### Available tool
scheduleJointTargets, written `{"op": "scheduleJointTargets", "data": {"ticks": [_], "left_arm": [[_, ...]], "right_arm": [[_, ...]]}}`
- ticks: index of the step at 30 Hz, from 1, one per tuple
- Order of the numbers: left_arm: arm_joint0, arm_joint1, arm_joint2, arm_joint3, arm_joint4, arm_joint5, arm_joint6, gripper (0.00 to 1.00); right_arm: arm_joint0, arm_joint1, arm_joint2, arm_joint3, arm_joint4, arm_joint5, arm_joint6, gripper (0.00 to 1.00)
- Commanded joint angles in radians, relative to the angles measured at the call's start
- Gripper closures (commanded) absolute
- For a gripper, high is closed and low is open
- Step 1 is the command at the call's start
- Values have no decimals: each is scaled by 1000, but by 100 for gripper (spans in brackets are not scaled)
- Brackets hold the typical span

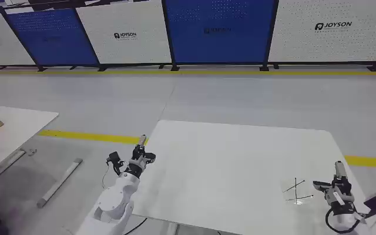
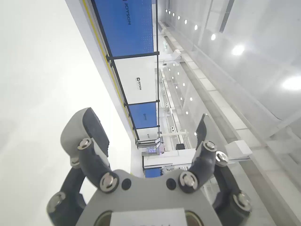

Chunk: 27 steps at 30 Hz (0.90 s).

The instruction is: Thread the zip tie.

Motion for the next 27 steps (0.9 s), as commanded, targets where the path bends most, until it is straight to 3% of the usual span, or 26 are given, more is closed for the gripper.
{"op": "scheduleJointTargets", "data": {"ticks": [1,2,3,4,5,7,8,9,10,11,12,18,24,27], "left_arm": [[0,0,0,0,0,0,0,22],[0,0,0,0,0,0,0,0],[0,0,0,0,0,0,0,22],[0,0,0,0,0,0,0,0],[0,0,0,0,0,0,0,22],[0,0,0,0,0,0,0,22],[0,0,0,0,0,0,0,0],[0,0,0,0,0,0,0,22],[0,0,0,0,0,0,0,0],[0,0,0,0,0,0,0,0],[0,0,0,0,0,0,0,0],[0,0,0,0,0,0,0,0],[0,0,0,0,0,0,0,0],[0,0,0,0,0,0,0,0]], "right_arm": [[0,0,0,0,0,0,0,0],[0,0,0,0,0,0,0,22],[0,0,0,0,0,0,0,0],[0,0,0,0,0,0,0,0],[0,0,0,0,0,0,0,0],[0,0,0,0,0,0,0,0],[0,0,0,0,0,0,0,22],[0,0,0,0,0,0,0,0],[0,0,0,0,0,0,0,22],[0,0,0,0,0,0,0,22],[1,0,2,-1,-4,-1,0,0],[-8,8,43,-6,-29,17,135,0],[16,32,88,12,-131,106,410,0],[22,33,92,17,-133,110,412,0]]}}
